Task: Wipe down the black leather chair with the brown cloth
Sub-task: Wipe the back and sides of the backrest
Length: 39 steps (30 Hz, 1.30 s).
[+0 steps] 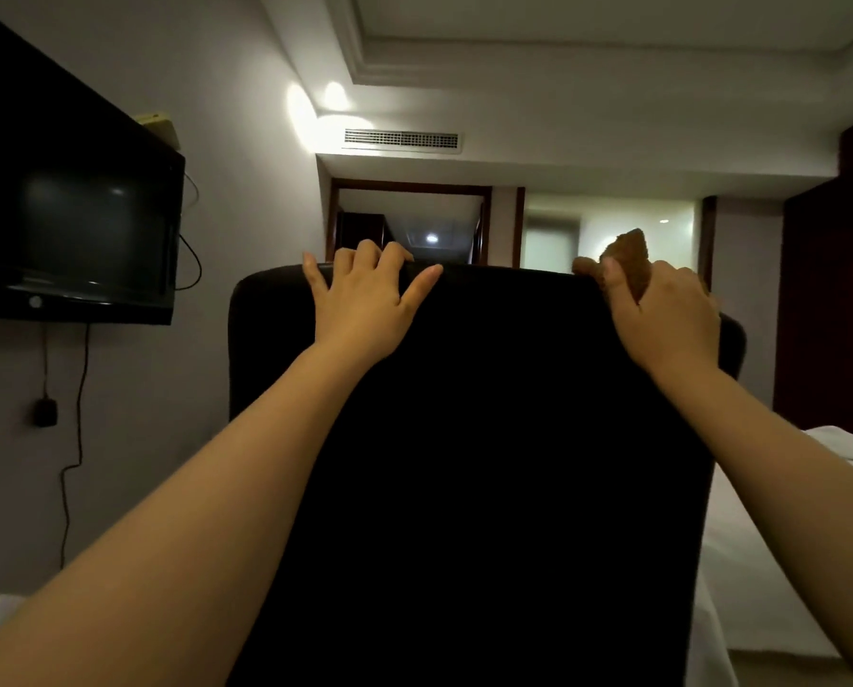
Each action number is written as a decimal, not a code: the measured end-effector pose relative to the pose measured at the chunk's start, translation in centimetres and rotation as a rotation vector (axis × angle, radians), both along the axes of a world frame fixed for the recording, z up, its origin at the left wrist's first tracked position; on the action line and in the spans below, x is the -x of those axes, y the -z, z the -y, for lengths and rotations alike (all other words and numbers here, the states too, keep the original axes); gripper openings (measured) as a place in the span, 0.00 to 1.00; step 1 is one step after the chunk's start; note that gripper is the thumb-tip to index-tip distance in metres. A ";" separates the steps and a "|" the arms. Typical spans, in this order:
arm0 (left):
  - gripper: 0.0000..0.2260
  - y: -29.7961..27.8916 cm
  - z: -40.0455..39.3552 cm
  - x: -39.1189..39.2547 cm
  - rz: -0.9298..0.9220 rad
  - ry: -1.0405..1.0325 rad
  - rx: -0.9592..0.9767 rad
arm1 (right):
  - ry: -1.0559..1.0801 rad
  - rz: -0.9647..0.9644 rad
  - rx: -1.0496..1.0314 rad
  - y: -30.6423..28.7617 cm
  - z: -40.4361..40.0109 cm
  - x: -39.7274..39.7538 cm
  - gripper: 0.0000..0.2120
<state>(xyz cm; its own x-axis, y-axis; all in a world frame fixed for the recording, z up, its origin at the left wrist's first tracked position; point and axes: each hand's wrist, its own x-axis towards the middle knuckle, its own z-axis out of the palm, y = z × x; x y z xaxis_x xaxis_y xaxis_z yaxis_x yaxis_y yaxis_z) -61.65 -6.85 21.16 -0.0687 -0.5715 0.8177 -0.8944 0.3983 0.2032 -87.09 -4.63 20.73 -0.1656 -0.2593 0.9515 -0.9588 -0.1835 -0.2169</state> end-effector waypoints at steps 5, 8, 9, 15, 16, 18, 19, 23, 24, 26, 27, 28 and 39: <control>0.23 0.2 0.2 -0.3 -0.011 -0.013 0.033 | -0.018 -0.022 -0.022 -0.1 0.1 0.5 0.28; 0.22 0.5 0.7 -0.8 -0.080 0.000 0.061 | -0.017 -0.087 -0.068 -0.5 -0.4 0.2 0.25; 0.22 0.5 0.8 -0.9 -0.114 0.002 0.064 | -0.013 -0.113 -0.086 -0.6 -0.6 0.0 0.24; 0.17 -0.2 1.6 -2.5 -0.316 -0.014 -0.025 | 0.005 -0.254 -0.285 -2.3 -3.0 -3.4 0.27; 0.16 -0.4 1.9 -2.9 -0.346 -0.014 -0.046 | 0.017 -0.267 -0.341 -2.8 -3.4 -4.3 0.27; 0.14 -0.9 2.4 -3.9 -0.417 -0.025 -0.083 | 0.000 -0.295 -0.458 -3.8 -3.9 -5.9 0.27; 0.13 -1.3 2.4 -4.4 -0.450 -0.039 -0.114 | -0.014 -0.314 -0.525 -4.2 -4.1 -6.7 0.28; 0.14 -3.3 2.2 -4.8 -0.449 -0.125 -0.304 | -0.075 -0.386 -0.755 -6.6 -4.1 -10.0 0.27; 0.14 -3.7 2.0 -4.4 -0.417 -0.139 -0.339 | -0.104 -0.381 -0.811 -7.2 -4.0 -10.9 0.27; 0.15 -4.3 1.4 -3.4 -0.389 -0.133 -0.405 | -0.147 -0.371 -0.907 -8.1 -3.5 -12.5 0.25; 0.16 -4.6 0.9 -2.9 -0.404 -0.114 -0.448 | -0.161 -0.367 -0.930 -8.4 -3.0 -13.3 0.25; 0.17 -4.9 0.4 -2.5 -0.429 -0.098 -0.496 | -0.166 -0.364 -0.945 -8.7 -2.6 -14.0 0.24; 0.22 -9.2 -0.4 -4.5 -0.875 -0.119 -0.779 | -0.348 -0.168 -1.229 -10.2 1.5 -21.8 0.13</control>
<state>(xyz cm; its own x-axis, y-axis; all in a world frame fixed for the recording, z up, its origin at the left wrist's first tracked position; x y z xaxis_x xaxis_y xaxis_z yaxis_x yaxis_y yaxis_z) -57.10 -6.45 30.35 0.4300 -0.9027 -0.0130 -0.3525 -0.1812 0.9181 -65.32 -6.14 30.89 0.1854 -0.9807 0.0614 -0.9327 -0.1953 -0.3031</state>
